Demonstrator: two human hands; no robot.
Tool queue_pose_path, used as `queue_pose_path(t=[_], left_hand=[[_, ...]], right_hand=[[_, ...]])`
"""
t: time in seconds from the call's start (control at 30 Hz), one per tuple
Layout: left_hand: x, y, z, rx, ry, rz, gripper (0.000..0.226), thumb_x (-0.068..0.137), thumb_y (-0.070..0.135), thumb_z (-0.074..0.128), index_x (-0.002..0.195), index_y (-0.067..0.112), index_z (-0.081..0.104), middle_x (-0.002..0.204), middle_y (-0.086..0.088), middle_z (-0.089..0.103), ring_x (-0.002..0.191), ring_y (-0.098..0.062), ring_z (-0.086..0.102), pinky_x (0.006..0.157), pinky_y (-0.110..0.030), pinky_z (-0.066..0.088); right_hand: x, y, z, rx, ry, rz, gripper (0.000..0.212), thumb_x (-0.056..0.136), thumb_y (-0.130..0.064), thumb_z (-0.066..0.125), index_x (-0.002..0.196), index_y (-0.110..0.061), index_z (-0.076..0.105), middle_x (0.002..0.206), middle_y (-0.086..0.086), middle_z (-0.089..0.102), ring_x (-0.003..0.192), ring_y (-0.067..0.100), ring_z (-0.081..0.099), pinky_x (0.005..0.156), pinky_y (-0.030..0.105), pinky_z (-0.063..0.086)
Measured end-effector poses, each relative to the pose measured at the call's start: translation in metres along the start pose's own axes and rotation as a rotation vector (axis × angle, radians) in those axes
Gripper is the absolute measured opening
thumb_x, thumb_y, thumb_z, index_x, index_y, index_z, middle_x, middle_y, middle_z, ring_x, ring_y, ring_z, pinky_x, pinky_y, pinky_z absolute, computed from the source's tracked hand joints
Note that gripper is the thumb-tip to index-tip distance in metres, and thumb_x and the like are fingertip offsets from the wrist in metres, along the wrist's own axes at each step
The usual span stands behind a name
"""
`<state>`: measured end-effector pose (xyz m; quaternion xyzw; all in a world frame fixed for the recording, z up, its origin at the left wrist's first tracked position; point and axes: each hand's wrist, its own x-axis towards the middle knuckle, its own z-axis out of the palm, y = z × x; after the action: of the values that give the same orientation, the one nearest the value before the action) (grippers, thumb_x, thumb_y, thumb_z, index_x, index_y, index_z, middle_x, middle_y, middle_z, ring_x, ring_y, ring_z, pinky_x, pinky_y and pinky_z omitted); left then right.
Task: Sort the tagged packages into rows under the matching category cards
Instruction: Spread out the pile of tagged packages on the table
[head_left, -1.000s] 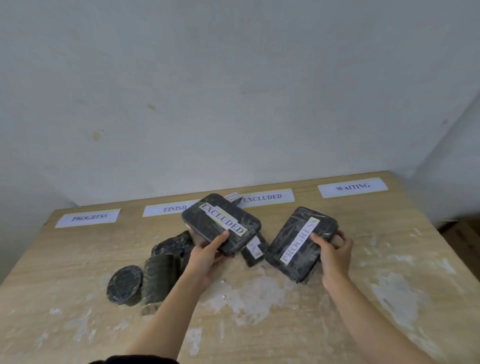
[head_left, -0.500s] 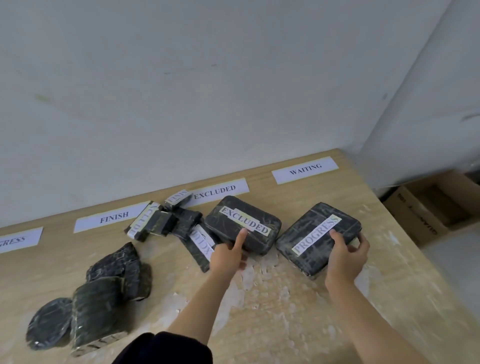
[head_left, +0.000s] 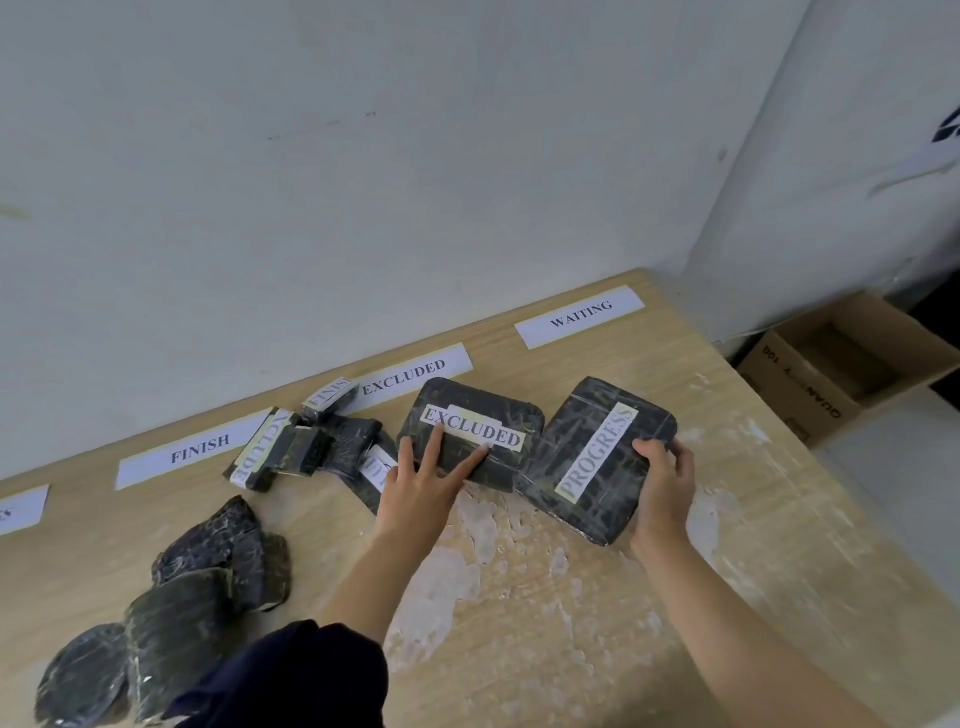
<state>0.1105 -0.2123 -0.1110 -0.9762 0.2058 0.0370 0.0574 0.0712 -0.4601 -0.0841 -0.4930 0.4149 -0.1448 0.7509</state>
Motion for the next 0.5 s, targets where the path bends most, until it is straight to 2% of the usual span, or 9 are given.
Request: queue_pose_path(t=[0.1, 0.23, 0.5], left_hand=[[0.003, 0.008, -0.004, 0.023, -0.006, -0.099, 0.075, 0.098, 0.027, 0.045, 0.146, 0.047, -0.009, 0.158, -0.014, 0.013, 0.133, -0.044, 0.026, 0.094, -0.046, 0.044], [0.012, 0.007, -0.009, 0.010, 0.004, -0.231, 0.056, 0.099, 0.046, 0.030, 0.149, 0.041, 0.003, 0.151, -0.010, 0.025, 0.124, -0.033, 0.035, 0.091, -0.041, 0.039], [0.004, 0.000, -0.006, 0.043, -0.027, -0.350, 0.055, 0.099, 0.048, 0.025, 0.149, 0.039, 0.003, 0.147, -0.007, 0.027, 0.120, -0.026, 0.037, 0.091, -0.041, 0.036]], right_hand=[[-0.002, 0.004, 0.012, 0.003, -0.021, 0.006, 0.032, 0.080, -0.018, 0.062, 0.110, -0.017, 0.052, 0.095, 0.012, 0.060, 0.083, 0.032, 0.060, 0.070, 0.044, 0.050], [-0.002, 0.005, 0.026, 0.008, -0.057, 0.013, 0.034, 0.079, -0.019, 0.063, 0.111, -0.020, 0.052, 0.095, 0.011, 0.060, 0.081, 0.028, 0.060, 0.071, 0.044, 0.051], [-0.002, 0.007, 0.046, -0.013, -0.113, -0.018, 0.032, 0.080, -0.019, 0.063, 0.108, -0.025, 0.050, 0.094, 0.010, 0.059, 0.082, 0.027, 0.060, 0.070, 0.040, 0.049]])
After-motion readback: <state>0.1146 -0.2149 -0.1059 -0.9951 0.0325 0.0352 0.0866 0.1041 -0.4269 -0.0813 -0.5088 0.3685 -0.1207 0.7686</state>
